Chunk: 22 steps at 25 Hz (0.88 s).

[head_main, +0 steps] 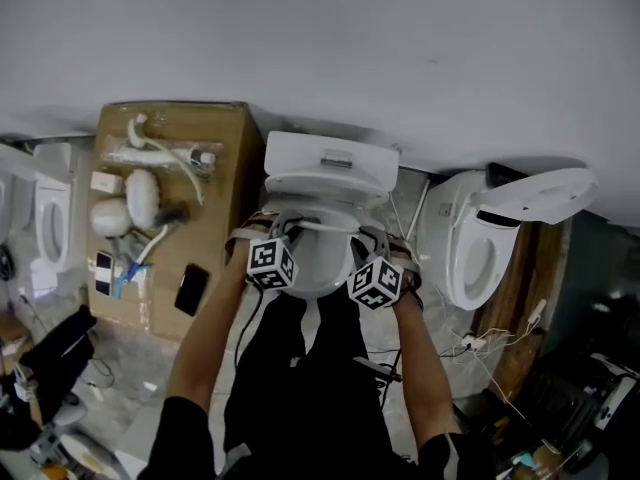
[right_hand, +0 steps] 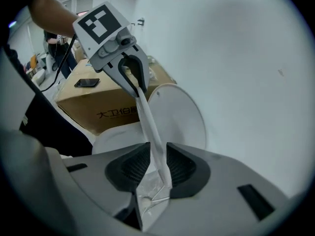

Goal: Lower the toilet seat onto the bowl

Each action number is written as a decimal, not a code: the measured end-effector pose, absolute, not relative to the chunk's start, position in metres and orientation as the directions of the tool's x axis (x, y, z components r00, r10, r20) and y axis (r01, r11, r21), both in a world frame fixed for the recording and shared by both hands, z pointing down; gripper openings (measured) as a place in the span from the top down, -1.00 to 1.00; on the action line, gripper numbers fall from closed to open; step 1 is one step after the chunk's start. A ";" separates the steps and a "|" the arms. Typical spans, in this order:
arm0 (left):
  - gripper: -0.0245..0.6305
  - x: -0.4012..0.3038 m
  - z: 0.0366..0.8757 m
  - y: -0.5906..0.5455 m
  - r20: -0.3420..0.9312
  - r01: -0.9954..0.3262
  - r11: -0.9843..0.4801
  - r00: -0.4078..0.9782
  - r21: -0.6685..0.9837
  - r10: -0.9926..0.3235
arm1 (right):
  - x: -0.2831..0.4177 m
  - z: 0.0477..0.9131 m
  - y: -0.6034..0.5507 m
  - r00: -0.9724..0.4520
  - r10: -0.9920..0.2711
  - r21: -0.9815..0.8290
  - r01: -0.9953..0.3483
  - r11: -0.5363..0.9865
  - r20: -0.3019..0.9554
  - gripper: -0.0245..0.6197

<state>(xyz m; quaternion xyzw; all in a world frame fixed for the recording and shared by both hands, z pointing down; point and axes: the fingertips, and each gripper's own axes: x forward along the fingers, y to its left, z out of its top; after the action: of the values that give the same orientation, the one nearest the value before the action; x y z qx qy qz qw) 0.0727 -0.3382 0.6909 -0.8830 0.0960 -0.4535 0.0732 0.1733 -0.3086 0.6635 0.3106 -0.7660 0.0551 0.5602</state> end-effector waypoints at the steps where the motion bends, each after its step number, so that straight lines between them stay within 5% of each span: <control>1: 0.68 0.073 0.692 -0.327 0.785 -0.069 -0.974 0.580 -0.218 -0.216 | 0.172 0.664 -0.301 -0.179 -0.421 0.283 -0.509 0.813 0.889 0.56; 10: 0.70 0.052 0.727 -0.238 0.841 0.146 -0.973 0.537 -0.177 -0.072 | 0.146 0.696 -0.218 -0.203 -0.288 0.218 -0.309 0.926 0.936 0.70; 22: 0.66 0.033 0.776 -0.147 0.858 0.154 -0.946 0.481 -0.286 -0.181 | 0.125 0.755 -0.123 -0.266 -0.221 0.177 -0.181 0.967 0.938 0.67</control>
<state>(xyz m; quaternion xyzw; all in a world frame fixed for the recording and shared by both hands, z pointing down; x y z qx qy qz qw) 0.0331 -0.1473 0.7757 -0.8445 0.0080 -0.5095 0.1646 0.1246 -0.1228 0.7554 0.1265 -0.7956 -0.0169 0.5922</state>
